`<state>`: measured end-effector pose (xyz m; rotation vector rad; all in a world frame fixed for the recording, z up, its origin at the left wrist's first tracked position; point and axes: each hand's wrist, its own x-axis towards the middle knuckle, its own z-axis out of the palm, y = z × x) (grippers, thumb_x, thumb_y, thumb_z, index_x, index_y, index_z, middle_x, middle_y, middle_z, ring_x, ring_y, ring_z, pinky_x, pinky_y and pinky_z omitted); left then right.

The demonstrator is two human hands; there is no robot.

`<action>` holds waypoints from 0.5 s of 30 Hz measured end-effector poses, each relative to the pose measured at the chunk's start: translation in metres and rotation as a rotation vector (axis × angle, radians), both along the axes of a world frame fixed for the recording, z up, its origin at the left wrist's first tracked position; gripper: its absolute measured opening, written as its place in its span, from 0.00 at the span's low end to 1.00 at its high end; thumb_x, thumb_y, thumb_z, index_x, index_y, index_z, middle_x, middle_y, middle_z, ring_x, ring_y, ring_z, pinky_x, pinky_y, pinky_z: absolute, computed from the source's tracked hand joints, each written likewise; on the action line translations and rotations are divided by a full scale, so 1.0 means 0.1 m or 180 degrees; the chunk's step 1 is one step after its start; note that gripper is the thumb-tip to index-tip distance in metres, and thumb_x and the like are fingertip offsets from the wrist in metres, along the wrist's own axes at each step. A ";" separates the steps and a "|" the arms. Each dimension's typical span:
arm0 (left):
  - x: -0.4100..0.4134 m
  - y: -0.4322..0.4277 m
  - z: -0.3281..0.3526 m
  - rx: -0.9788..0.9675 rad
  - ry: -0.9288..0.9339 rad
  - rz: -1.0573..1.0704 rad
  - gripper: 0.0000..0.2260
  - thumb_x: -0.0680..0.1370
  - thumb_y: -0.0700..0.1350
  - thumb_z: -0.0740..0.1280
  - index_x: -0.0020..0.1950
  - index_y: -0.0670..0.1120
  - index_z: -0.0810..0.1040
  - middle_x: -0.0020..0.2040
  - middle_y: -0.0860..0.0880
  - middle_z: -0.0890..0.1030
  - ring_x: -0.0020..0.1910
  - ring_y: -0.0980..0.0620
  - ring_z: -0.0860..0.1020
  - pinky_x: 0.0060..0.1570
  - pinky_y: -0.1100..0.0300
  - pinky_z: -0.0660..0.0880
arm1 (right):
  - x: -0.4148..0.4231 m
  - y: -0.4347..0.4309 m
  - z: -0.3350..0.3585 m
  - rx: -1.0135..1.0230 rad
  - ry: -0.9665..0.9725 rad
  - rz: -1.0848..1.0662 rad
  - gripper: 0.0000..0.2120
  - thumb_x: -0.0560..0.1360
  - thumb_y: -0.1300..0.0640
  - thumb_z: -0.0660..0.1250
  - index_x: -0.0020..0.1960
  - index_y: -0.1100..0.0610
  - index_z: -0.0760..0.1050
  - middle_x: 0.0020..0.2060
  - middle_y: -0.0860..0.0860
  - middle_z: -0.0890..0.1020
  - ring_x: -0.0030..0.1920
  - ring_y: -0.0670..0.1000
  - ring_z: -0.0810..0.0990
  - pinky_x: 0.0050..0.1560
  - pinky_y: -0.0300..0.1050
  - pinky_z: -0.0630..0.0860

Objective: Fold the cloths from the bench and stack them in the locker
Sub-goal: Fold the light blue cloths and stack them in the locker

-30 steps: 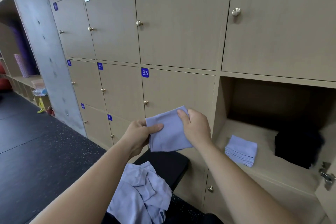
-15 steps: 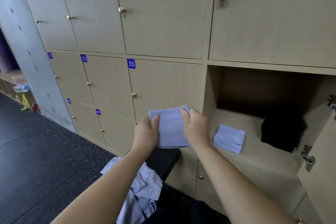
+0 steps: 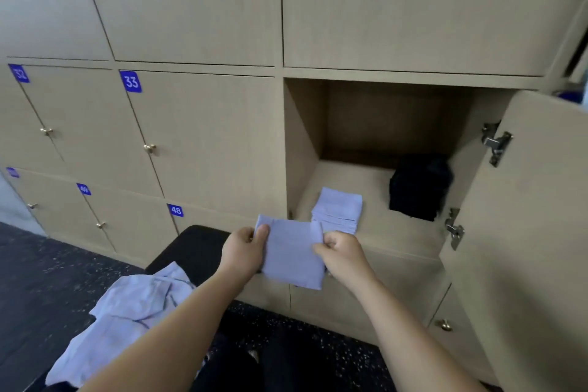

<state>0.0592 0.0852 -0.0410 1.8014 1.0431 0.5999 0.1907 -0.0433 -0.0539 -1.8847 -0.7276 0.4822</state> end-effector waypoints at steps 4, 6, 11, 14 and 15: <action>0.34 -0.05 -0.18 -0.0328 0.0024 -0.0380 0.20 0.81 0.52 0.63 0.35 0.39 0.70 0.31 0.46 0.72 0.33 0.49 0.70 0.35 0.56 0.67 | 0.30 -0.16 -0.22 -0.0038 -0.0039 -0.0344 0.20 0.70 0.63 0.69 0.27 0.55 0.60 0.27 0.54 0.64 0.31 0.50 0.63 0.35 0.45 0.61; 0.50 -0.05 -0.22 -0.0502 0.0003 -0.0561 0.16 0.81 0.48 0.64 0.39 0.39 0.78 0.35 0.46 0.79 0.35 0.49 0.75 0.35 0.58 0.73 | 0.46 -0.20 -0.28 -0.0014 -0.0055 -0.0555 0.18 0.70 0.62 0.70 0.28 0.56 0.63 0.26 0.54 0.65 0.30 0.50 0.63 0.34 0.44 0.61; 0.92 0.00 -0.28 -0.0569 0.0019 -0.0709 0.13 0.80 0.42 0.65 0.35 0.46 0.78 0.28 0.56 0.79 0.27 0.59 0.75 0.27 0.68 0.69 | 0.85 -0.19 -0.42 -0.0080 -0.0047 -0.0992 0.14 0.68 0.59 0.72 0.29 0.61 0.71 0.26 0.55 0.73 0.29 0.51 0.68 0.31 0.51 0.69; 1.21 0.11 -0.29 -0.0509 0.0037 -0.0661 0.10 0.79 0.43 0.68 0.38 0.44 0.80 0.33 0.51 0.81 0.32 0.54 0.77 0.27 0.66 0.70 | 1.08 -0.10 -0.46 -0.0112 -0.0040 -0.1096 0.14 0.68 0.57 0.73 0.30 0.61 0.73 0.27 0.56 0.77 0.29 0.58 0.75 0.35 0.54 0.76; 1.31 0.16 -0.30 -0.0477 0.0030 -0.0643 0.09 0.78 0.43 0.68 0.39 0.42 0.81 0.35 0.49 0.81 0.33 0.52 0.77 0.27 0.65 0.71 | 1.17 -0.06 -0.46 -0.0130 -0.0035 -0.1117 0.14 0.69 0.57 0.73 0.29 0.59 0.72 0.27 0.55 0.78 0.31 0.61 0.77 0.36 0.54 0.76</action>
